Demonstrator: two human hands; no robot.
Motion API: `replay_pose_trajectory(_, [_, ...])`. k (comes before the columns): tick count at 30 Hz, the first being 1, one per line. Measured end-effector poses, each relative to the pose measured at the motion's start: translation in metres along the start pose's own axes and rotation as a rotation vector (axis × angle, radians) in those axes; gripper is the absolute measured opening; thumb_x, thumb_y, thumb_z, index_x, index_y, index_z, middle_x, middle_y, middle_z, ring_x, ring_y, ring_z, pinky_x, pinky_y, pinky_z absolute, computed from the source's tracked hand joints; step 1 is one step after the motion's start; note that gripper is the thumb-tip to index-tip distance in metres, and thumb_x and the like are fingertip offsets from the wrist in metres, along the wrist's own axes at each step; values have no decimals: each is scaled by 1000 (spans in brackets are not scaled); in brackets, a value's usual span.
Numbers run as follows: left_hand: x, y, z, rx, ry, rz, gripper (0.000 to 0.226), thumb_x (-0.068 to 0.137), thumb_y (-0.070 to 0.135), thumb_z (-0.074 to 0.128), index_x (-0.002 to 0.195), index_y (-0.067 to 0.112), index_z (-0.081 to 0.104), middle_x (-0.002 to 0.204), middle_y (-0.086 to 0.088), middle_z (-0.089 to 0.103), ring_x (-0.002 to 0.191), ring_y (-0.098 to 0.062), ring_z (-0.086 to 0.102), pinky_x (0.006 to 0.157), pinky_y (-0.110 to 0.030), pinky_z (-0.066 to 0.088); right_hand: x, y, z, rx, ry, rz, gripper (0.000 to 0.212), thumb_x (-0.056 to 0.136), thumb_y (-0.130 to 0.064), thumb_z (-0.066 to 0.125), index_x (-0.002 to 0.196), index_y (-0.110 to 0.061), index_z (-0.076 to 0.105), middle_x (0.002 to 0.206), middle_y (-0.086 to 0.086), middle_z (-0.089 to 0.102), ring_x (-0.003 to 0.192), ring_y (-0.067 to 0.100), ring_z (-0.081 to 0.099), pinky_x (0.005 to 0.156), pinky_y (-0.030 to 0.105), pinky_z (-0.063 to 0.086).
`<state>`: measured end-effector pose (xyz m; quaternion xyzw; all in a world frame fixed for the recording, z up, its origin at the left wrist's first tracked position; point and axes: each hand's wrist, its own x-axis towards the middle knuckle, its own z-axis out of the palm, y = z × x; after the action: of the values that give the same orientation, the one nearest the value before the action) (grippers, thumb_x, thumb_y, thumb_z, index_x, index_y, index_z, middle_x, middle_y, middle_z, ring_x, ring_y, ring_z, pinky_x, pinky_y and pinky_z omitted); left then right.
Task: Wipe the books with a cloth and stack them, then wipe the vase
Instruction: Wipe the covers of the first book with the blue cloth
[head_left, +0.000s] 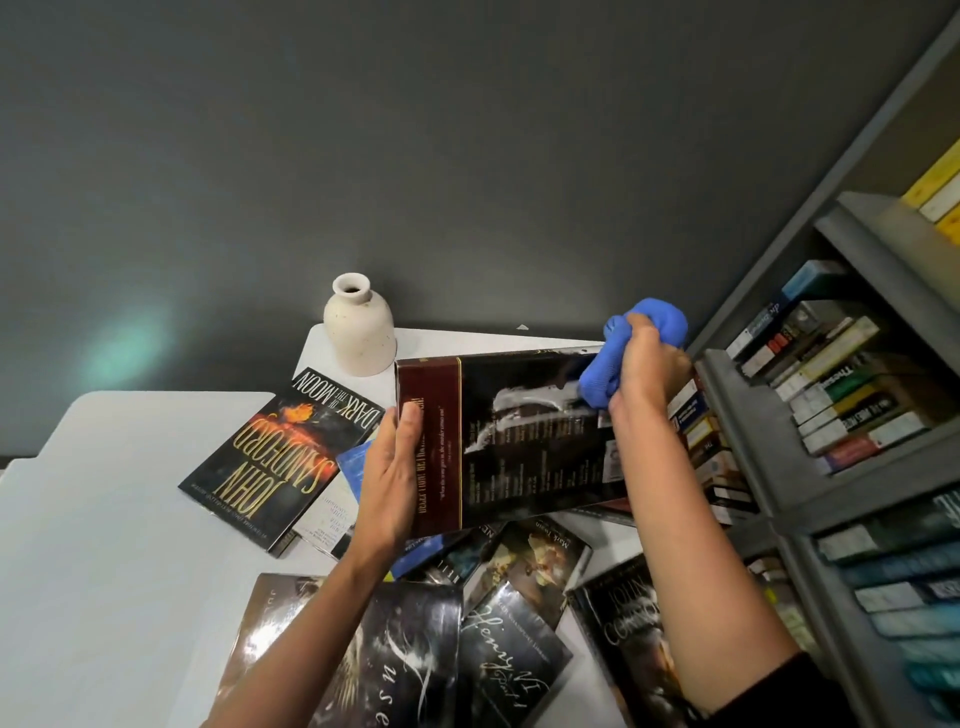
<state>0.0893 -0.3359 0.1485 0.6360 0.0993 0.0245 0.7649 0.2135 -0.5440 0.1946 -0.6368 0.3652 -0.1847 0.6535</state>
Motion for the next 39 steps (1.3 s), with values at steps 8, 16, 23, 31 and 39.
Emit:
replay_pose_trajectory(8, [8, 7, -13, -34, 60, -80, 48, 88, 55, 41, 103, 16, 64, 85, -6, 72, 72, -17, 71, 59, -25, 57, 13, -17, -15, 148, -347, -44, 23, 95, -19, 40, 72, -22, 40, 62, -1, 48, 53, 5, 51, 56, 22, 40])
replay_pose_trajectory(16, [13, 4, -26, -15, 92, -139, 40, 96, 49, 41, 101, 18, 66, 84, -8, 74, 72, -20, 72, 63, -30, 60, -17, 17, -47, -224, -338, -451, 29, 90, -37, 63, 112, -20, 56, 99, -12, 57, 90, 1, 58, 78, 8, 45])
replay_pose_trajectory(23, [6, 4, -23, -35, 102, -164, 44, 96, 47, 44, 103, 8, 62, 79, -11, 70, 63, -19, 69, 55, -27, 58, -34, 60, -37, -580, -263, -864, 24, 85, -23, 71, 106, -17, 63, 103, 3, 52, 78, 14, 55, 61, 23, 41])
replay_pose_trajectory(31, [7, 5, -36, 12, 73, -189, 38, 97, 45, 44, 96, 15, 66, 80, -8, 75, 67, -20, 72, 61, -30, 61, -1, 29, -49, -646, -479, -852, 21, 83, -29, 72, 101, -19, 66, 96, -3, 54, 85, 19, 58, 75, 41, 51])
replay_pose_trajectory(39, [10, 8, -37, -17, 136, -198, 39, 98, 47, 45, 92, 15, 67, 73, -2, 75, 61, -15, 71, 57, -28, 58, -35, 57, -77, -774, -654, -971, 34, 77, -15, 76, 103, -31, 61, 104, -8, 52, 81, 18, 60, 65, 30, 51])
